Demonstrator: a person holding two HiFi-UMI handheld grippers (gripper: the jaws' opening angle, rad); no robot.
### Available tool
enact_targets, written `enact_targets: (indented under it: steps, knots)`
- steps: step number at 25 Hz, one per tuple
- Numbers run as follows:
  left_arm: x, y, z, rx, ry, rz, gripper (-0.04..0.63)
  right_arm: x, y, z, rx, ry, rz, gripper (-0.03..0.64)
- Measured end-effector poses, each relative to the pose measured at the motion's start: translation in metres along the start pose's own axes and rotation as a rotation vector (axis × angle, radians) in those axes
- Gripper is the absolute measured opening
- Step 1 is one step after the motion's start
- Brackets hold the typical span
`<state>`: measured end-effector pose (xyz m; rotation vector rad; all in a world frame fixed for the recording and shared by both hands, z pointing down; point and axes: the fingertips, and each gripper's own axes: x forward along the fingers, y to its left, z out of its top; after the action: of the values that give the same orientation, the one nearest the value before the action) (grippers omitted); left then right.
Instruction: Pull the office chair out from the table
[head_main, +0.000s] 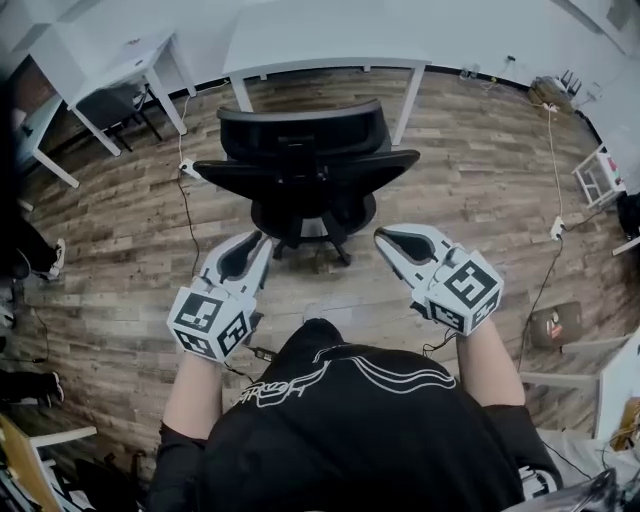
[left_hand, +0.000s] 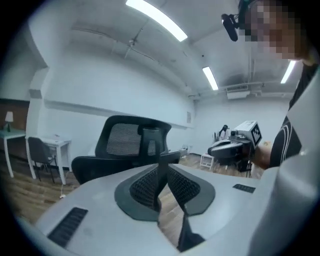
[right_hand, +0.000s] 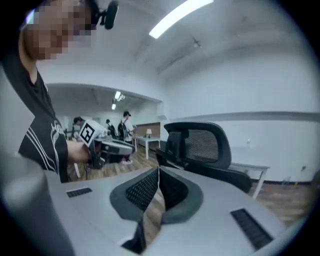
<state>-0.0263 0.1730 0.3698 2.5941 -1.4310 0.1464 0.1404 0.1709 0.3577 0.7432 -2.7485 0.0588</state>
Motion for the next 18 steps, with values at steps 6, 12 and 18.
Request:
enact_targets:
  steps: [6,12,18]
  knots:
    - [-0.003,-0.070,0.025,-0.212,-0.074,-0.171,0.006,-0.017,0.051,0.026,0.309,-0.206,0.231,0.037]
    - [-0.035,-0.094,0.031,-0.198,-0.064,-0.270,0.006,-0.016,0.087,0.032,0.343,-0.210,0.220,0.037]
    - [-0.080,-0.081,0.021,-0.273,-0.048,-0.298,0.006,0.007,0.135,0.037,0.386,-0.202,0.204,0.037]
